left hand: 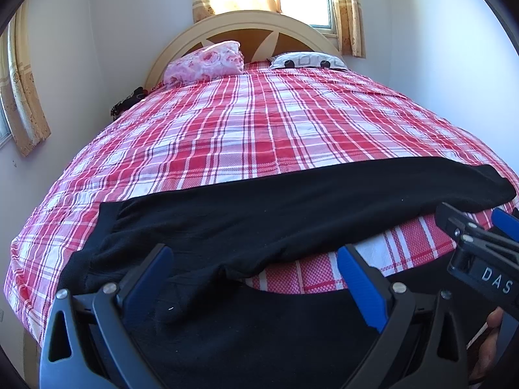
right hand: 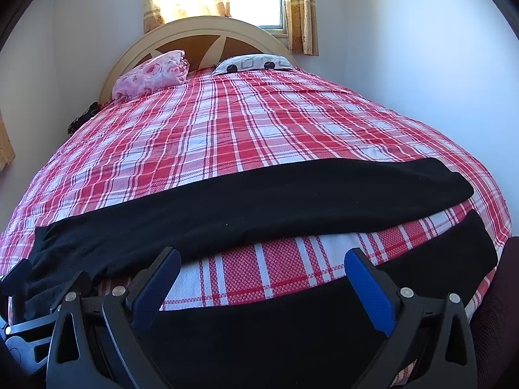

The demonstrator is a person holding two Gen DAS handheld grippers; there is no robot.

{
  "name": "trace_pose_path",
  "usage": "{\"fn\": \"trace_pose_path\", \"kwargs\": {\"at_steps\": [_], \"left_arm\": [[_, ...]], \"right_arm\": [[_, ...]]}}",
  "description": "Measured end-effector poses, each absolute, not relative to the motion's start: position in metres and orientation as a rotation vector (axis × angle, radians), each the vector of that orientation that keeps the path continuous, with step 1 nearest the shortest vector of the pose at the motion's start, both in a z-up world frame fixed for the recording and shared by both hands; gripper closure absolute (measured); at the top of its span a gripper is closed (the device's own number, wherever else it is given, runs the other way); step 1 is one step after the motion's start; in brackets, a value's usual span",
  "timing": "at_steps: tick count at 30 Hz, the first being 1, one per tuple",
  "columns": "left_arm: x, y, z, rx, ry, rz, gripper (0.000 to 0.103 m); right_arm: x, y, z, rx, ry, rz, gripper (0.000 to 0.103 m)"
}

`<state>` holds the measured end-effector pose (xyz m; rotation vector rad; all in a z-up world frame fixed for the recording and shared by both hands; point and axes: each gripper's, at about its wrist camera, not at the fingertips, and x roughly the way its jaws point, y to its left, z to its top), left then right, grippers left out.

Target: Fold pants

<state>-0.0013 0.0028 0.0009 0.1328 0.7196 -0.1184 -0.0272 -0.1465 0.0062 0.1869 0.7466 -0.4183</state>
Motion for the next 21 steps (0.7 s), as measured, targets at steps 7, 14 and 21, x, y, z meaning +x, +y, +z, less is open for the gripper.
{"fn": "trace_pose_path", "kwargs": {"at_steps": [7,14,21], "left_arm": [[-0.0010,0.0031,0.0008,0.133,0.721,-0.121,0.000],[0.0017,0.0047,-0.0013,0.151,0.727,-0.099,0.000],[0.0039,0.0069,-0.0049,0.159,0.733,-0.083,0.000]], "right_arm": [[-0.0269,-0.1456,0.0054,0.183,0.753,-0.416,0.001],[-0.0269,-0.1458,0.0045,0.184,0.758,-0.416,0.001],[-0.0253,-0.1478,0.0029,0.195,0.763,-0.419,0.001]]}}
